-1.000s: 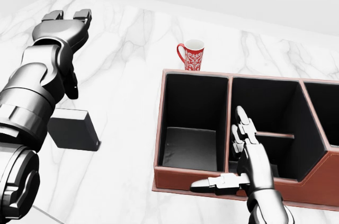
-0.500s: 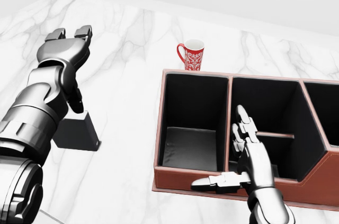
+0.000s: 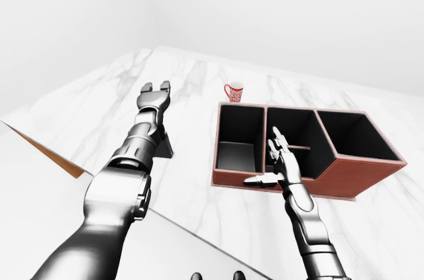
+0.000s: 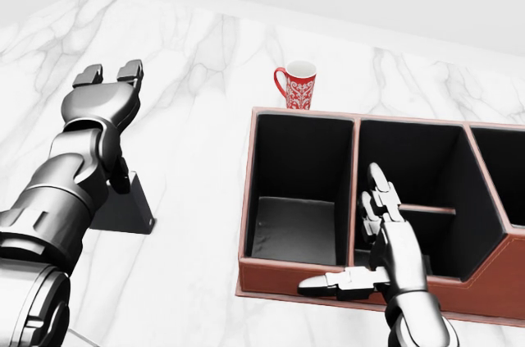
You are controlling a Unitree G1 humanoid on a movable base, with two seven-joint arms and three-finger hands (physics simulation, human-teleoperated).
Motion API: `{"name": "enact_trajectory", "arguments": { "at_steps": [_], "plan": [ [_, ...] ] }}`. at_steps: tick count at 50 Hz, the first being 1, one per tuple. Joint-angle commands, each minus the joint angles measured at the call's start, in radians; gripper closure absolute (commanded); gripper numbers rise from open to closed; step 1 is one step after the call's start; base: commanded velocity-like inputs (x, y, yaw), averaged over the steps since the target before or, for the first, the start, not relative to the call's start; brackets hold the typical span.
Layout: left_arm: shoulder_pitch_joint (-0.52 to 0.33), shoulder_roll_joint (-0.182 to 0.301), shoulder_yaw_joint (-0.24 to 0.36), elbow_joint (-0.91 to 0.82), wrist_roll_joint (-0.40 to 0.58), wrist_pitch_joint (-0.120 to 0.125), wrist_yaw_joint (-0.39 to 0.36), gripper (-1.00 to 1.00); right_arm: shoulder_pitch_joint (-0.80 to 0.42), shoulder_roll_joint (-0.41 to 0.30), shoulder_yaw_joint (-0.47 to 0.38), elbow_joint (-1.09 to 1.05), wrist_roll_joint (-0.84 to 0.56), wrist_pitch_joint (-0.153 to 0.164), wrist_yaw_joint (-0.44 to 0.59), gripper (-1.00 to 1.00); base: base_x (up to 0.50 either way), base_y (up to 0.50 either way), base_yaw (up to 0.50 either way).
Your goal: Pick up the book and place it in the right compartment of the caddy.
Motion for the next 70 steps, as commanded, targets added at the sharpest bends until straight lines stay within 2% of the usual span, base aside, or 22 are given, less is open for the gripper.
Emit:
{"name": "enact_trajectory", "arguments": {
  "at_steps": [1,14,19,22,43,52,70],
  "plan": [
    [0.019,-0.002,-0.005,0.0,0.01,0.0,0.011,-1.0,0.002,-0.003,-0.006,0.015,-0.007,-0.003,-0.007,-1.0,0.0,0.0,0.0],
    [0.04,0.003,-0.009,0.003,0.06,0.0,0.007,-1.0,-0.001,-0.004,-0.008,0.031,-0.007,-0.015,-0.008,-1.0,0.0,0.0,0.0],
    [0.047,0.004,-0.007,0.003,0.068,0.0,0.014,-1.0,0.001,-0.004,-0.008,0.017,-0.008,-0.004,-0.01,-1.0,0.0,0.0,0.0],
    [0.054,0.004,-0.006,0.004,0.072,0.0,0.016,-1.0,0.002,-0.004,-0.008,0.028,-0.009,-0.014,-0.01,-1.0,0.0,0.0,0.0],
    [0.114,0.003,0.006,0.008,0.071,0.0,0.051,-1.0,0.009,-0.001,-0.003,0.013,-0.015,-0.006,-0.012,-1.0,0.0,0.0,0.0],
    [0.126,0.002,0.007,0.009,0.072,0.0,0.061,-1.0,0.008,0.001,0.002,-0.003,-0.02,0.008,-0.015,-1.0,0.0,0.0,0.0],
    [0.164,-0.002,0.011,0.011,0.067,0.0,0.097,-1.0,0.008,0.001,0.003,0.003,-0.024,0.003,-0.016,-1.0,0.0,0.0,0.0]
  ]
}}
